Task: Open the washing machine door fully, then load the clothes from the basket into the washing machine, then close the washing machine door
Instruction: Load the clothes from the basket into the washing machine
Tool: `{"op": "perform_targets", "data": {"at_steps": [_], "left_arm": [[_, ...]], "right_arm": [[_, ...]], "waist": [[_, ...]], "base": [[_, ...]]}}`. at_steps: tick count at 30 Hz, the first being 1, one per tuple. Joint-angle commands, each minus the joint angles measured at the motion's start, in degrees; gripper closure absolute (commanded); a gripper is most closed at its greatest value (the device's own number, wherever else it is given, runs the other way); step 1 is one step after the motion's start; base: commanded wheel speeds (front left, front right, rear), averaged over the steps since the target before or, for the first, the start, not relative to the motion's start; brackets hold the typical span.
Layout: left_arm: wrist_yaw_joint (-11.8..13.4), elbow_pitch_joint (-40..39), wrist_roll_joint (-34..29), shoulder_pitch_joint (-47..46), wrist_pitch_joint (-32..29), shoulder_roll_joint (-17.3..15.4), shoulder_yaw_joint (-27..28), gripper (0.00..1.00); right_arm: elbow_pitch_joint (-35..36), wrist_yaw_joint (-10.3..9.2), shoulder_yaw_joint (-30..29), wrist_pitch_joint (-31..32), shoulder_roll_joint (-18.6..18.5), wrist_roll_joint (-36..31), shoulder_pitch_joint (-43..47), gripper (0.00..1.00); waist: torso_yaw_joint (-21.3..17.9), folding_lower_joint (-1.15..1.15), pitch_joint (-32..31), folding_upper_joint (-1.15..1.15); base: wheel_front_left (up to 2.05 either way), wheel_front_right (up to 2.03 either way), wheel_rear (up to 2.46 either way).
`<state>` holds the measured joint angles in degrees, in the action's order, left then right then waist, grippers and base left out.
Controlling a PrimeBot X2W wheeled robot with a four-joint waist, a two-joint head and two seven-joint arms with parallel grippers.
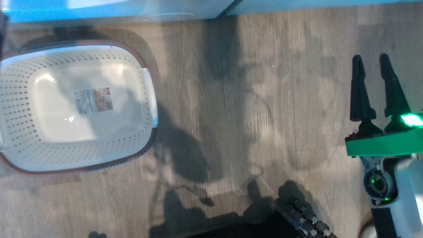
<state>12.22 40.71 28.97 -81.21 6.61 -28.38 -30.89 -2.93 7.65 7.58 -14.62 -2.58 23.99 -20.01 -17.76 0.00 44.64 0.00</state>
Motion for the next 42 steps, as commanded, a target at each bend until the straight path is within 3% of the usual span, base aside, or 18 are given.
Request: {"op": "perform_targets", "data": {"at_steps": [1, 8, 13, 26, 36, 42], "left_arm": [[0.8, -3.2, 0.7, 0.8, 1.0, -1.9, 2.2, 0.0], [4.4, -12.8, 2.7, 11.9, 3.4, -2.6, 3.4, 0.0], [8.8, -21.7, 2.9, 22.1, 4.9, -3.5, 3.7, 0.0], [16.6, -37.8, 3.3, 43.9, 8.0, 0.8, 3.5, 0.0], [18.3, -42.6, 1.8, 59.6, 8.4, 4.7, 3.7, 0.0], [18.0, -43.9, -0.6, 67.6, 8.4, 6.3, 3.9, 0.0]], "right_arm": [[1.9, -0.16, 0.2, -0.4, -0.3, -0.5, 2.8, 0.0], [2.1, -0.16, -1.4, -0.4, -0.3, -1.9, 4.2, 0.0], [2.4, -0.16, -3.0, -0.4, -0.3, -3.5, 5.5, 0.0], [2.4, -0.16, -6.4, -0.4, -0.7, -7.5, 9.9, 0.0], [1.6, -0.16, -7.7, -0.4, -1.2, -9.6, 15.6, 0.0], [2.3, -0.16, -8.7, -0.1, -1.1, -11.2, 20.1, 0.0]], "waist": [[1.0, 0.0, -1.2, 0.0], [2.6, 0.0, -4.0, 0.0], [4.2, 0.0, -6.6, 0.0], [10.0, 0.0, -15.4, 0.0], [13.8, 0.0, -25.9, 0.0], [16.1, 0.0, -31.2, 0.0]], "base": [[0.0, 0.0, 0.0], [0.0, 0.0, 0.0], [0.0, 0.0, 0.0], [0.0, 0.0, 0.0], [0.0, 0.0, 0.0], [0.0, 0.0, 0.0]]}}
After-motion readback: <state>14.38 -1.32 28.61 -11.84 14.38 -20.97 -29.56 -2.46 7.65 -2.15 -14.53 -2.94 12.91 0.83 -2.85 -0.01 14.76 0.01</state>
